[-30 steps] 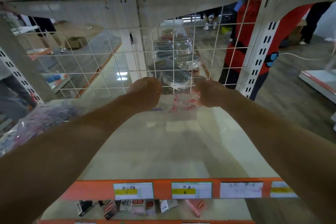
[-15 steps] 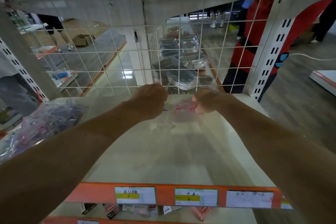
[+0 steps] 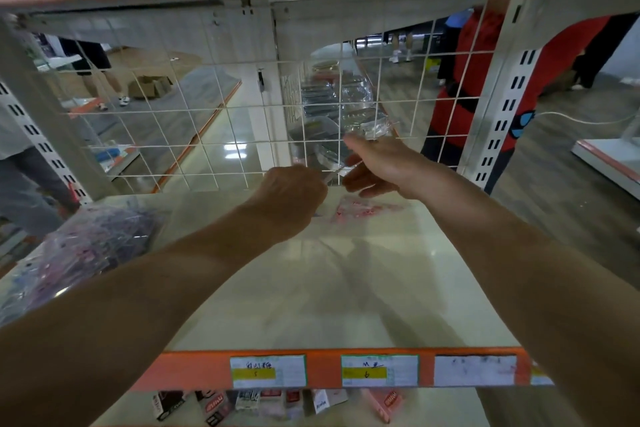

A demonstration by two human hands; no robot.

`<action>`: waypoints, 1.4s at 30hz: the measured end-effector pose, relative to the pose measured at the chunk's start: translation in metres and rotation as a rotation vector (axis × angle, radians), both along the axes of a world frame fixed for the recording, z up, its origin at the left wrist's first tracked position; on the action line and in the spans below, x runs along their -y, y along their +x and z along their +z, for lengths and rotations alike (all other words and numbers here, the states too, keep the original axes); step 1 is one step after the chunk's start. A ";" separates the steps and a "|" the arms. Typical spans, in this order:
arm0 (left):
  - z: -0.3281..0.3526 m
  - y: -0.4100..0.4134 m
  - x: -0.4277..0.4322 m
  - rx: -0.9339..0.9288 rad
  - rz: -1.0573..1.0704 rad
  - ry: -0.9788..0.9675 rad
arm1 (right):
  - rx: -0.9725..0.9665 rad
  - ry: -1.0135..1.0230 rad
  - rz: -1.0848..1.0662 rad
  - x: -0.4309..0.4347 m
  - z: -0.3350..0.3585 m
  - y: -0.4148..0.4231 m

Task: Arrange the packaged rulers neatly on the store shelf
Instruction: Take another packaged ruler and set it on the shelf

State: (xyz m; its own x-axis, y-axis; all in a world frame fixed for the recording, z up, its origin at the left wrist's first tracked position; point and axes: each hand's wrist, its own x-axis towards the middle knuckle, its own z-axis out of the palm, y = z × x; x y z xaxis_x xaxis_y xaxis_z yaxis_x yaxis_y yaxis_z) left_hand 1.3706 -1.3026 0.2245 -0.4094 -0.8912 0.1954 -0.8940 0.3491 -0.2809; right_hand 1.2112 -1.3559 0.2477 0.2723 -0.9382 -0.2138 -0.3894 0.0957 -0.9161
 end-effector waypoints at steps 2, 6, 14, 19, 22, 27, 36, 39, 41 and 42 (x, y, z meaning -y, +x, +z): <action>0.002 0.001 0.000 0.006 -0.057 -0.033 | -0.019 0.000 0.040 -0.008 0.003 0.007; -0.001 0.012 -0.007 -0.417 -0.092 0.049 | 0.044 -0.061 -0.056 -0.011 -0.003 0.003; 0.010 0.028 -0.013 -1.413 0.291 0.339 | 0.299 -0.069 -0.141 -0.031 -0.007 -0.014; 0.013 0.020 -0.019 -1.669 0.349 0.604 | 0.334 -0.061 -0.110 -0.043 -0.007 -0.002; 0.014 0.020 -0.020 -1.845 0.343 0.676 | 0.382 -0.007 -0.109 -0.046 -0.011 0.010; 0.019 0.032 -0.020 -1.991 0.327 0.689 | 0.249 0.021 0.063 -0.057 -0.017 0.026; 0.024 0.070 -0.019 -1.590 0.410 0.567 | -0.050 -0.366 0.039 -0.041 -0.015 0.030; 0.022 0.071 -0.015 -1.594 0.428 0.562 | -0.173 -0.460 0.110 -0.038 -0.020 0.038; 0.024 0.071 -0.012 -1.635 0.430 0.549 | -0.234 -0.557 0.100 -0.035 -0.017 0.041; 0.026 0.071 -0.009 -1.657 0.433 0.543 | -0.238 -0.585 0.094 -0.034 -0.014 0.040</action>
